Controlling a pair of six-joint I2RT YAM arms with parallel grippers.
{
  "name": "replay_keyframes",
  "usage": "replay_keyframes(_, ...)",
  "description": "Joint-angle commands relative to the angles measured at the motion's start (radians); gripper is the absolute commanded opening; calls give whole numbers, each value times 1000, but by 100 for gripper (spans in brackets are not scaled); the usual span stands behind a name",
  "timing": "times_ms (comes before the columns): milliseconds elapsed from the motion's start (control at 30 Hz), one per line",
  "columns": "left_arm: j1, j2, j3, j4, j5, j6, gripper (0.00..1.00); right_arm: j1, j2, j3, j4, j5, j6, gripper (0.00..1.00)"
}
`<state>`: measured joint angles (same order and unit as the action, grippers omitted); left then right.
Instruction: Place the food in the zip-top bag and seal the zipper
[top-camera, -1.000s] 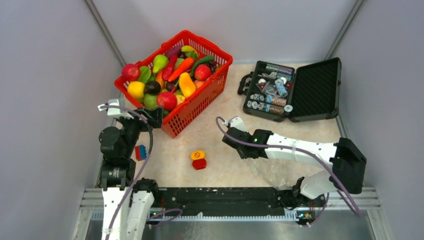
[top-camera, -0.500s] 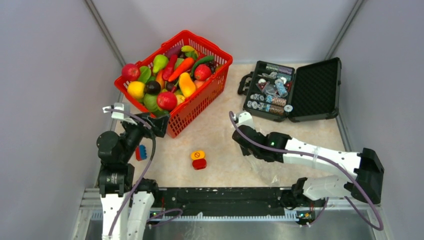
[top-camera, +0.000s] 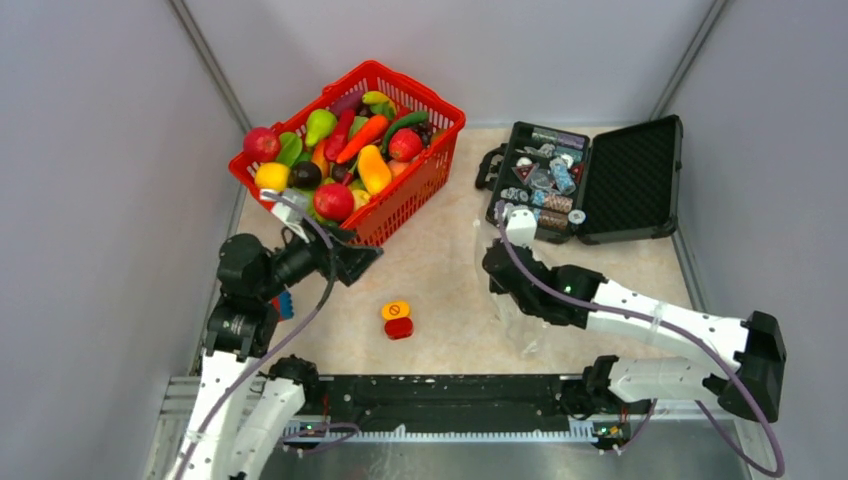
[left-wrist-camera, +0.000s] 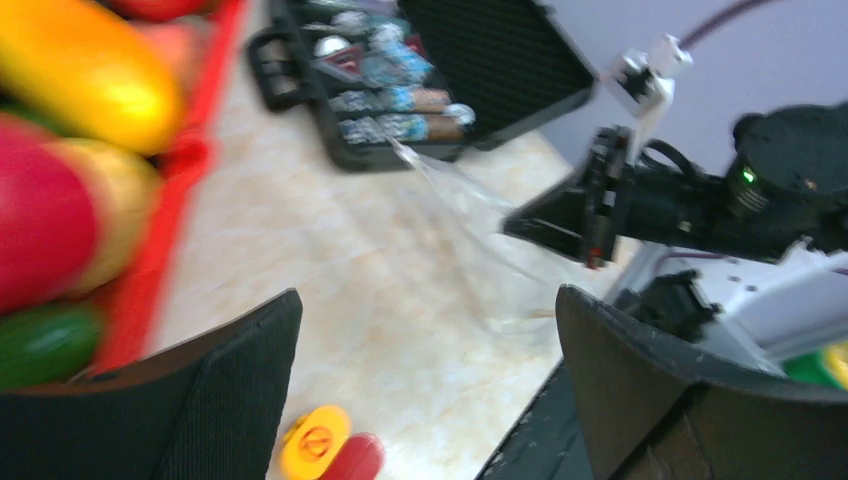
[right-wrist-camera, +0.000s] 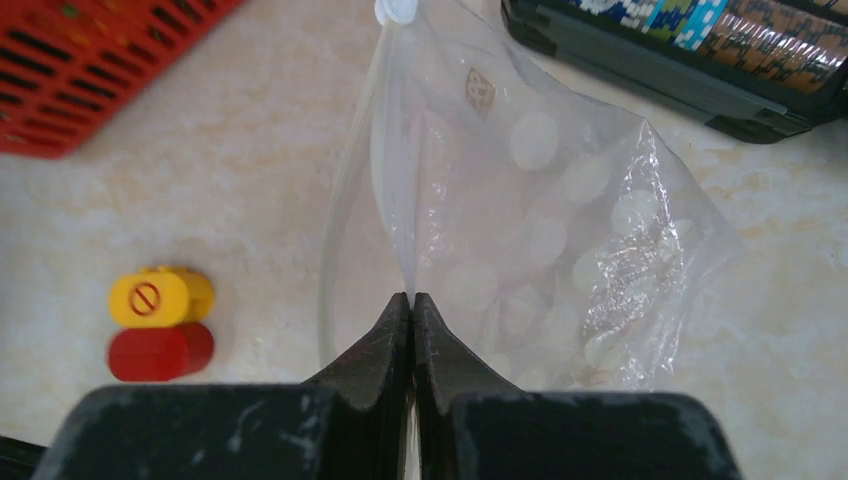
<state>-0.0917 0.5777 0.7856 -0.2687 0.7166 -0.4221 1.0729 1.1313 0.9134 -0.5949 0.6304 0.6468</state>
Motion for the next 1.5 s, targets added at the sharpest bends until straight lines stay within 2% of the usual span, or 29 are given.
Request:
replay_keyframes(0,-341,69,30,31,-199,-5,95,-11,-96,-7,205,117,95,0)
replay_keyframes(67,-512,153,44,30,-344,-2,94,-13,-103,-16,243,136,113,0)
replay_keyframes(167,-628,296,65,80,-483,-52,93,-13,-113,-26,259,157,143,0)
replay_keyframes(367,-657,491,75,317,-452,-165,93,-14,-156,-80,310,131,140,0)
replay_keyframes(433,-662,543,103,343,-447,-185,94,-15,-169,-94,325,122,138,0)
replay_keyframes(633,-682,653,206,306,-489,-183,92,-17,-183,-107,366,105,112,0)
replay_keyframes(800,-697,729,262,239,-518,-169,79,-18,-168,-107,383,89,102,0)
replay_keyframes(1033,-724,761,286,157,-578,-107,72,-25,-156,-107,390,72,110,0)
replay_keyframes(1300,-756,777,319,93,-662,-56,47,-31,-127,-97,379,49,105,0)
replay_keyframes(1367,-757,781,324,85,-658,-45,34,-33,-124,-94,374,40,104,1)
replay_keyframes(1400,-756,786,326,79,-656,-44,25,-33,-124,-94,373,33,104,2)
replay_keyframes(1433,-756,787,325,76,-654,-41,10,-36,-125,-95,379,19,98,3)
replay_keyframes(1467,-756,788,321,75,-653,-41,2,-40,-127,-96,383,-3,91,4)
